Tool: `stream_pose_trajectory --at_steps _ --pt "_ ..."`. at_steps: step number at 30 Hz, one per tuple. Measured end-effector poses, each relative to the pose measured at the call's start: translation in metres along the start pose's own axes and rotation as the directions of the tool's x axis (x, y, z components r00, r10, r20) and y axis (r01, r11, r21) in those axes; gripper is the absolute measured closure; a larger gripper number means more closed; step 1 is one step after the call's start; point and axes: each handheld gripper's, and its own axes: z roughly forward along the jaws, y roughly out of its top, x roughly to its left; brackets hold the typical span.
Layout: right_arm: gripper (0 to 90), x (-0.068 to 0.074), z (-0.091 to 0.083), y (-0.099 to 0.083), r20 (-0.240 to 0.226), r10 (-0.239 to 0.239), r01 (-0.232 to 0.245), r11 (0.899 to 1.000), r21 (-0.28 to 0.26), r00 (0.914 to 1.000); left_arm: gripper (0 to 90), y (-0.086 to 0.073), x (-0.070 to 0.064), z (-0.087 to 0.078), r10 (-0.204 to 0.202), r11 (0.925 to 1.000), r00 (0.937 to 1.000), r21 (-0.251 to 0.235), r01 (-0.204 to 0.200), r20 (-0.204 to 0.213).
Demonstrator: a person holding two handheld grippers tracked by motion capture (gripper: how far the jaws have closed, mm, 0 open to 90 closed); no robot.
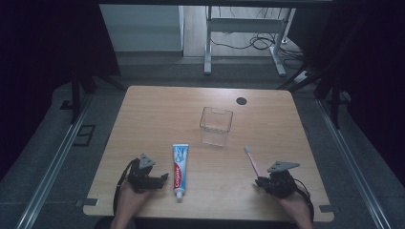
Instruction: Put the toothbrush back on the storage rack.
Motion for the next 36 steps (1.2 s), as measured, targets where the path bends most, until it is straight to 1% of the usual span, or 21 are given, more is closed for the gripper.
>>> stream_pose_trajectory --at_steps 12,18,22,27,28,30,32,35,36 --pt "78.4 -0.012 -0.006 -0.006 0.015 0.024 -0.024 1.000 0.011 0.9996 13.1 0.000 0.000 0.000 0.000 1.0000 1.0000 0.000 0.000 0.000" --pt "77.7 -0.022 -0.009 -0.008 0.036 0.030 -0.031 0.999 0.021 0.9989 13.1 0.000 0.000 0.000 0.000 1.0000 1.0000 0.000 0.000 0.000" --pt "76.5 -0.024 -0.010 -0.009 0.035 0.042 -0.043 0.999 0.031 0.9985 13.1 0.000 0.000 0.000 0.000 1.0000 1.0000 0.000 0.000 0.000" --pt "74.9 -0.020 -0.012 -0.007 0.019 0.032 -0.033 0.999 0.034 0.9993 13.1 0.000 0.000 0.000 0.000 1.0000 1.0000 0.000 0.000 0.000" --pt "74.4 -0.020 -0.013 -0.005 0.020 0.023 -0.024 0.999 0.031 0.9995 13.1 0.000 0.000 0.000 0.000 1.0000 1.0000 0.000 0.000 0.000" --pt "73.5 -0.018 -0.016 -0.003 0.020 0.025 -0.026 0.999 0.033 0.9995 13.1 0.000 0.000 0.000 0.000 1.0000 1.0000 0.000 0.000 0.000" --pt "72.4 -0.019 -0.020 0.001 0.021 0.017 -0.018 0.999 0.031 0.9996 13.1 0.000 0.000 0.000 0.000 1.0000 1.0000 0.000 0.000 0.000" --pt "70.3 -0.021 -0.023 0.005 0.031 0.013 -0.014 0.999 0.042 0.9994 13.1 0.000 0.000 0.000 0.000 1.0000 1.0000 0.000 0.000 0.000" --pt "68.4 -0.022 -0.024 0.008 0.035 0.006 -0.008 0.999 0.052 0.9994 13.1 0.000 0.000 0.000 0.000 1.0000 1.0000 0.000 0.000 0.000"
